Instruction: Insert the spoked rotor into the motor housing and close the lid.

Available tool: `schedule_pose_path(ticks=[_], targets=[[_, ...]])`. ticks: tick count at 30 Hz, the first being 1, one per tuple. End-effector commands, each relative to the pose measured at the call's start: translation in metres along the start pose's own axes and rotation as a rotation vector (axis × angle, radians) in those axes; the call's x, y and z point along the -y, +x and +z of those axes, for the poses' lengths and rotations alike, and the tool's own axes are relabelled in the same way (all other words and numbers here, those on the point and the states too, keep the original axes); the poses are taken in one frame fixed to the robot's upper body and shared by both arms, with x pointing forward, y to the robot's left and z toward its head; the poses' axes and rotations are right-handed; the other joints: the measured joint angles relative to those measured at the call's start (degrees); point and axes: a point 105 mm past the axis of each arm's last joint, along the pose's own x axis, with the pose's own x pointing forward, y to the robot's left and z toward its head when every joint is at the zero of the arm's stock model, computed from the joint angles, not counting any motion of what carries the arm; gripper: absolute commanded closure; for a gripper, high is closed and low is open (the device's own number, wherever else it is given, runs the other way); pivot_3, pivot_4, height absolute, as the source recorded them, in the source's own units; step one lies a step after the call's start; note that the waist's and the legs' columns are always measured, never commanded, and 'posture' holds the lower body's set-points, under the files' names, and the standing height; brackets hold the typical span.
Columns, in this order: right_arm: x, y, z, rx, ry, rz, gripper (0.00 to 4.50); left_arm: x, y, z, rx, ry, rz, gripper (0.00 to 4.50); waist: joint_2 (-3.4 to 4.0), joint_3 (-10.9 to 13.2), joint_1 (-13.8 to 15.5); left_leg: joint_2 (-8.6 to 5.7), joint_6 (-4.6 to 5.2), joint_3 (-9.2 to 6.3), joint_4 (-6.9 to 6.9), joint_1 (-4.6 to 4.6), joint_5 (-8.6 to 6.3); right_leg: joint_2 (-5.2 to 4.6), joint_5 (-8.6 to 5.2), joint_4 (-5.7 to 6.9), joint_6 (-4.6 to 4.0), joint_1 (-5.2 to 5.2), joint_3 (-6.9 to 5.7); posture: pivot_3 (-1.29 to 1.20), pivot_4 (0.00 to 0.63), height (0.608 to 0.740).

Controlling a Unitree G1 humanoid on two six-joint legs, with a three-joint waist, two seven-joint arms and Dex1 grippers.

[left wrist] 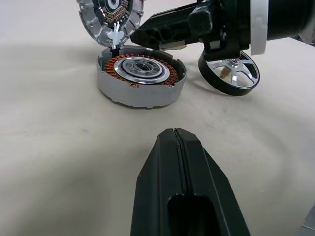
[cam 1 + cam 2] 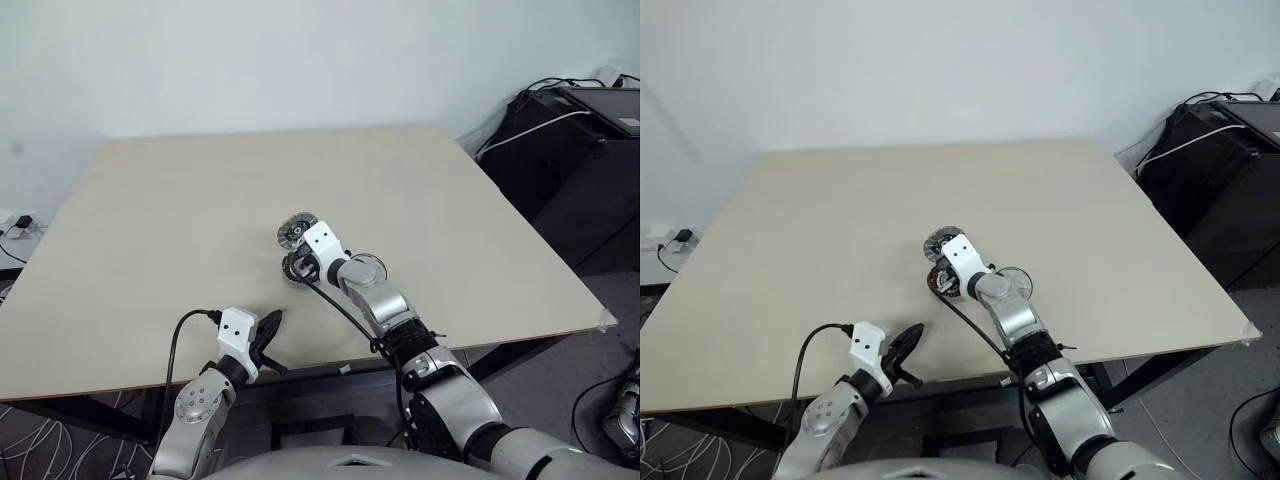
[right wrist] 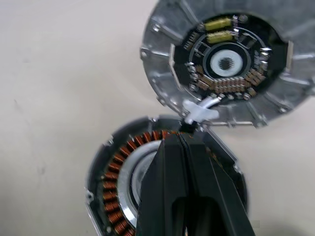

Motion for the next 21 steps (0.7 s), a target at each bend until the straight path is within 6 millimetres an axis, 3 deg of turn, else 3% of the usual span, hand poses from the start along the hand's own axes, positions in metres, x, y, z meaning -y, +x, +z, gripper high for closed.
schedule_pose_path(ticks=[1,13,21], targets=[[-0.002,0.005,0.015,0.037,-0.038,0.005,4.47,-0.001,0.001,0.011,0.049,0.018,0.008,4.50,0.00,0.00,-0.02,0.00,0.00,0.00,0.00,0.00,0.00,0.00,0.00,0.00,0.00,0.00,0.00,0.00,0.000,0.740],[-0.001,0.015,-0.004,-0.032,-0.032,0.005,4.47,-0.002,-0.004,0.013,0.061,0.010,0.042,4.50,0.02,0.01,-0.25,0.00,-0.03,0.00,-0.03,0.04,0.01,-0.09,0.00,0.02,0.00,0.01,0.00,0.00,0.000,0.740],[0.008,0.010,0.009,0.035,-0.020,-0.020,4.47,0.000,-0.002,0.015,0.066,0.009,0.039,4.50,0.03,0.02,-0.30,0.00,-0.03,0.00,-0.04,0.02,0.01,-0.10,0.00,0.02,0.00,0.00,0.00,0.00,0.000,0.740]])
